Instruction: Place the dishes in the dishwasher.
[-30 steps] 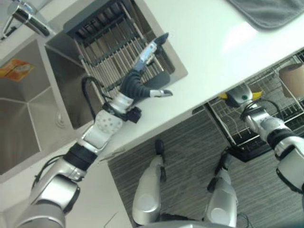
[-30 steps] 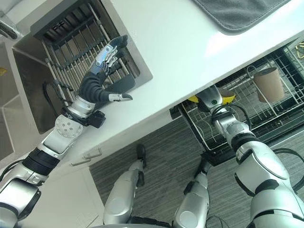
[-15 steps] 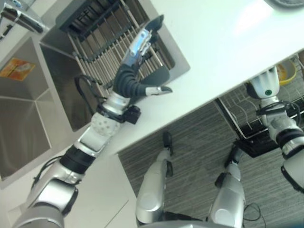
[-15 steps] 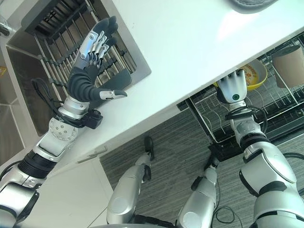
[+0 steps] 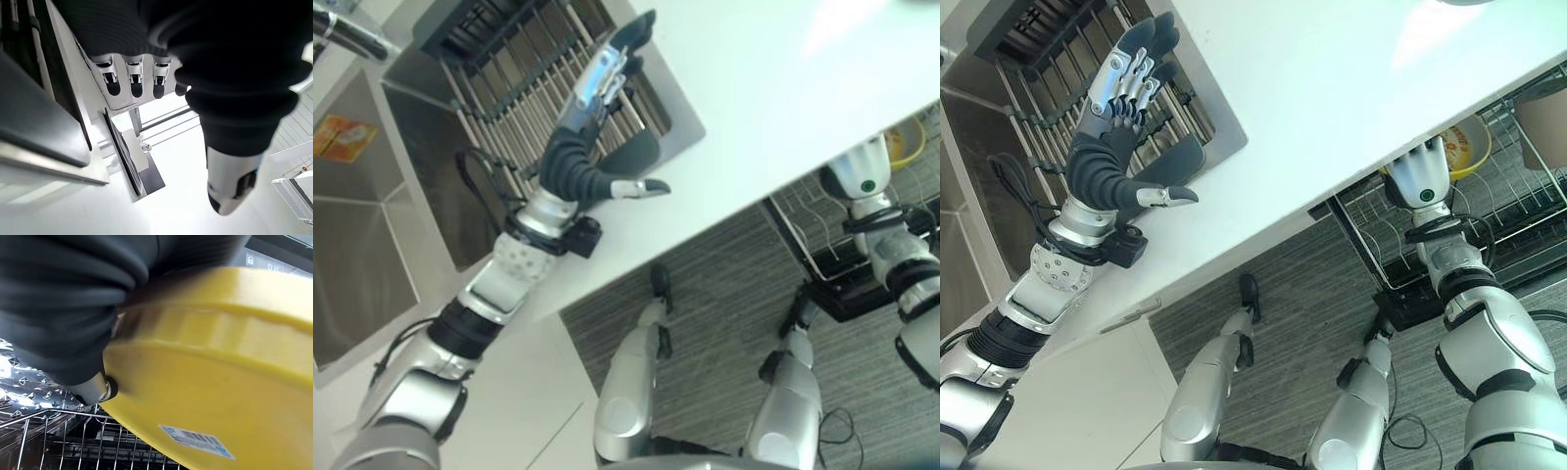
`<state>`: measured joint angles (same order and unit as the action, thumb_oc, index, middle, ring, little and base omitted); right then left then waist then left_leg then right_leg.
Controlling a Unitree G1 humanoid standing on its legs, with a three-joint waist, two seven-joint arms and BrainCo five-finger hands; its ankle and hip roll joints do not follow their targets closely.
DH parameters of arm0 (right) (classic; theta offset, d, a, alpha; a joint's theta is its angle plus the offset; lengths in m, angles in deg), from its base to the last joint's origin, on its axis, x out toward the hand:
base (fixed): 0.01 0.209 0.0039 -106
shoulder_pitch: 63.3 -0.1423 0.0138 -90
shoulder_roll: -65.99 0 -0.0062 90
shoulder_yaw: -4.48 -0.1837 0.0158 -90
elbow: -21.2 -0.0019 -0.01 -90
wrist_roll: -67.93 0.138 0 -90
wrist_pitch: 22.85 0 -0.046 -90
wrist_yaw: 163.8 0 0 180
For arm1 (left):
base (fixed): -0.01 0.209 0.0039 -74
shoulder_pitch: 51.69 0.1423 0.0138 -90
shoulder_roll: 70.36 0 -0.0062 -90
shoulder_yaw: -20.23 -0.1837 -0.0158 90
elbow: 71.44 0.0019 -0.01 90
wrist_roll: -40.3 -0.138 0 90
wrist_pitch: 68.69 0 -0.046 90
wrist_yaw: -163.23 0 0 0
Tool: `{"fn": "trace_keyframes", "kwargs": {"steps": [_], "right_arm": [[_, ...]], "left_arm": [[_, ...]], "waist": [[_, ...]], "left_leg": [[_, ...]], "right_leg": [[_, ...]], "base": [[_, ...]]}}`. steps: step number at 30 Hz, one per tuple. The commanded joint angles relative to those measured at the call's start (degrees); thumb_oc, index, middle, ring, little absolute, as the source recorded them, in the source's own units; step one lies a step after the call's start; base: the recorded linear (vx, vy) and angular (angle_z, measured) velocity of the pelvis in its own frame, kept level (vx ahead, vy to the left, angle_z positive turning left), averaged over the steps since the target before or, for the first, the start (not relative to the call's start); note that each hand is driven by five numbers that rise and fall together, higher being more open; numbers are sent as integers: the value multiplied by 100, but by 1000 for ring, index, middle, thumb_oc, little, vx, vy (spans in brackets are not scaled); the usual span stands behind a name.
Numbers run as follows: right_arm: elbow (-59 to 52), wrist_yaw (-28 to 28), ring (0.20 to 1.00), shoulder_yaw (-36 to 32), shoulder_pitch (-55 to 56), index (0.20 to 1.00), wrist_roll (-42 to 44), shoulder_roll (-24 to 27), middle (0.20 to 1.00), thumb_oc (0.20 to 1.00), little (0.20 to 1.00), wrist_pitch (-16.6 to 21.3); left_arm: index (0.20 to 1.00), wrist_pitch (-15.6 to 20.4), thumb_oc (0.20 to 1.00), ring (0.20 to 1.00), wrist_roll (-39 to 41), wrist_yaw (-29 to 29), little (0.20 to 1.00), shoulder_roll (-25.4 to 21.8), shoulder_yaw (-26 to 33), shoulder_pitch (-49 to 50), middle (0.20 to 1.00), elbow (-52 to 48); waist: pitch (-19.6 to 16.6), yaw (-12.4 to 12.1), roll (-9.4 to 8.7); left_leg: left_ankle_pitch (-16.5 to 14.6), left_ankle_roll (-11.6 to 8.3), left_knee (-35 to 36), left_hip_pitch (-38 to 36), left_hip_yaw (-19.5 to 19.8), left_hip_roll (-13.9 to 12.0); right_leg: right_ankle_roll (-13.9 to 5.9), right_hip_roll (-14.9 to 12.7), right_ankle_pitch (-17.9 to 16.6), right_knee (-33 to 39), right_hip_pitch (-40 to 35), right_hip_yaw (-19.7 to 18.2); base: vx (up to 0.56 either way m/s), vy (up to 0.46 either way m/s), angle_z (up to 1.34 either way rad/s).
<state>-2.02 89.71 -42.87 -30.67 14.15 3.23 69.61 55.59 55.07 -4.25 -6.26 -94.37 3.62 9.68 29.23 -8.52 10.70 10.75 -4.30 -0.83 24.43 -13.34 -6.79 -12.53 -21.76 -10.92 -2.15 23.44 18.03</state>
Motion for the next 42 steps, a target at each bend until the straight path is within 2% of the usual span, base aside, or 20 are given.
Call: {"fn": "trace_keyframes", "kwargs": {"steps": [1,2,5,8,10,11,12,13,16,19,22,25,26,28,30,35,38,40,41,42], "right_arm": [[-385,-144,200,227,-1357,200,774,-140,200,200,200,143],[-283,-884,200,43,-1304,200,1715,-141,200,200,200,422],[-181,-967,200,-22,-1295,200,1739,-178,200,200,200,453],[-117,-617,200,-220,-1340,200,2329,-232,200,200,200,205],[-123,-758,200,-411,-1276,200,2420,-279,200,200,200,52],[-129,-842,639,-452,-1259,639,2412,-303,639,639,639,-33],[-127,-1051,1000,-484,-1257,1000,2459,-333,1000,1000,1000,-124],[-95,-1367,1000,-494,-1210,1000,2700,-373,1000,1000,1000,-284],[-42,-1924,1000,-465,-1129,1000,2912,-429,1000,1000,1000,-376],[28,-2383,1000,-434,-1093,1000,3110,-560,1000,1000,1000,-311],[47,-3249,1000,-399,-1025,1000,3334,-680,1000,1000,1000,-176],[93,-3619,1000,-399,-913,1000,3624,-816,1000,1000,1000,-149],[96,-3947,1000,-459,-834,1000,3680,-909,1000,1000,1000,-139],[88,-4220,1000,-499,-684,1000,3791,-1058,1000,1000,1000,-142],[93,-4222,1000,-497,-645,1000,3749,-1119,1000,1000,1000,-139],[80,-3812,1000,-624,-611,1000,3981,-1227,1000,1000,1000,-268],[68,-3344,1000,-931,-559,1000,4947,-1289,1000,1000,1000,-143],[-9,-3099,1000,-1408,-436,1000,5947,-1431,1000,1000,1000,225],[-151,-2908,1000,-1934,-311,1000,6925,-1657,1000,1000,1000,796],[-222,-2973,1000,-2172,-226,1000,7237,-1747,1000,1000,1000,1090]], "left_arm": [[1000,37,1000,1000,-17,100,1000,228,-443,-23,1000,427],[1000,33,1000,1000,-35,125,1000,241,-462,-30,1000,428],[1000,23,1000,1000,-57,132,1000,281,-475,-56,1000,443],[1000,-44,1000,1000,-50,182,1000,302,-520,-109,1000,411],[1000,-103,1000,1000,-87,207,1000,370,-489,-66,1000,369],[1000,-119,1000,1000,-103,212,1000,396,-479,-51,1000,359],[1000,-157,1000,1000,-105,214,1000,413,-470,-56,1000,333],[1000,-168,1000,1000,-130,217,1000,442,-451,-35,1000,317],[1000,-195,1000,1000,-144,201,1000,478,-418,-11,1000,295],[1000,-167,1000,1000,-117,121,1000,506,-426,-33,1000,355],[1000,-206,1000,1000,-85,-17,1000,564,-335,4,1000,336],[1000,-221,1000,1000,-62,-176,1000,631,-271,9,1000,353],[1000,-217,1000,1000,-51,-243,1000,662,-227,26,1000,354],[1000,-293,1000,1000,-59,-305,1000,725,-158,27,1000,329],[1000,-313,1000,1000,-63,-328,1000,758,-146,15,1000,348],[1000,-421,1000,1000,-86,-355,1000,882,-95,13,1000,336],[1000,-500,1000,1000,-25,-351,1000,916,-96,41,1000,312],[1000,-553,1000,1000,-17,-352,1000,969,-44,138,1000,264],[1000,-620,1000,1000,-23,-314,1000,1019,15,222,1000,206],[1000,-640,1000,1000,-18,-303,1000,1046,55,265,1000,195]], "waist": [[56,-291,-129],[56,-281,-131],[56,-297,-127],[56,-302,-103],[56,-275,-84],[56,-267,-74],[56,-262,-69],[56,-258,-60],[56,-260,-66],[56,-282,-70],[56,-308,-88],[56,-324,-106],[56,-317,-115],[56,-304,-127],[56,-300,-129],[56,-274,-97],[56,-240,-79],[56,-193,-79],[56,-126,-83],[56,-92,-88]], "left_leg": [[-782,-333,-288,191,490,69],[-775,-345,-286,236,483,54],[-768,-348,-278,268,493,47],[-747,-347,-260,283,500,50],[-744,-342,-239,278,483,57],[-742,-340,-227,277,480,60],[-746,-340,-225,283,490,69],[-736,-342,-212,287,481,69],[-725,-335,-189,291,485,66],[-711,-334,-191,291,500,60],[-700,-335,-197,306,530,58],[-687,-331,-196,295,533,53],[-698,-331,-223,292,533,53],[-696,-327,-242,286,527,50],[-696,-323,-243,274,520,48],[-668,-318,-233,209,501,58],[-667,-311,-220,153,484,60],[-680,-308,-192,65,439,50],[-709,-302,-190,-17,408,43],[-723,-298,-178,-73,389,48]], "right_leg": [[-247,-254,491,-713,415,96],[-247,-279,478,-737,469,106],[-247,-290,471,-741,495,128],[-247,-291,453,-746,510,137],[-247,-288,457,-750,526,114],[-247,-284,463,-752,534,106],[-247,-278,470,-757,545,97],[-247,-282,465,-756,557,86],[-247,-285,467,-753,560,89],[-247,-294,467,-780,556,105],[-247,-297,473,-796,561,108],[-247,-307,469,-802,546,125],[-247,-310,474,-824,549,124],[-247,-303,475,-833,552,109],[-247,-307,472,-838,550,107],[-247,-308,471,-844,508,82],[-247,-306,478,-861,478,60],[-247,-291,505,-853,416,40],[-247,-262,558,-874,377,-3],[-247,-251,581,-872,340,-25]], "base": [[-2,33,0],[2,19,3],[3,-4,2],[6,-3,4],[16,47,0],[19,52,0],[18,41,1],[0,0,0],[0,0,0],[12,-24,1],[14,-33,1],[15,-42,6],[10,-28,6],[13,-23,5],[0,0,0],[7,16,0],[18,40,1],[33,69,1],[43,101,-1],[55,142,-6]]}}
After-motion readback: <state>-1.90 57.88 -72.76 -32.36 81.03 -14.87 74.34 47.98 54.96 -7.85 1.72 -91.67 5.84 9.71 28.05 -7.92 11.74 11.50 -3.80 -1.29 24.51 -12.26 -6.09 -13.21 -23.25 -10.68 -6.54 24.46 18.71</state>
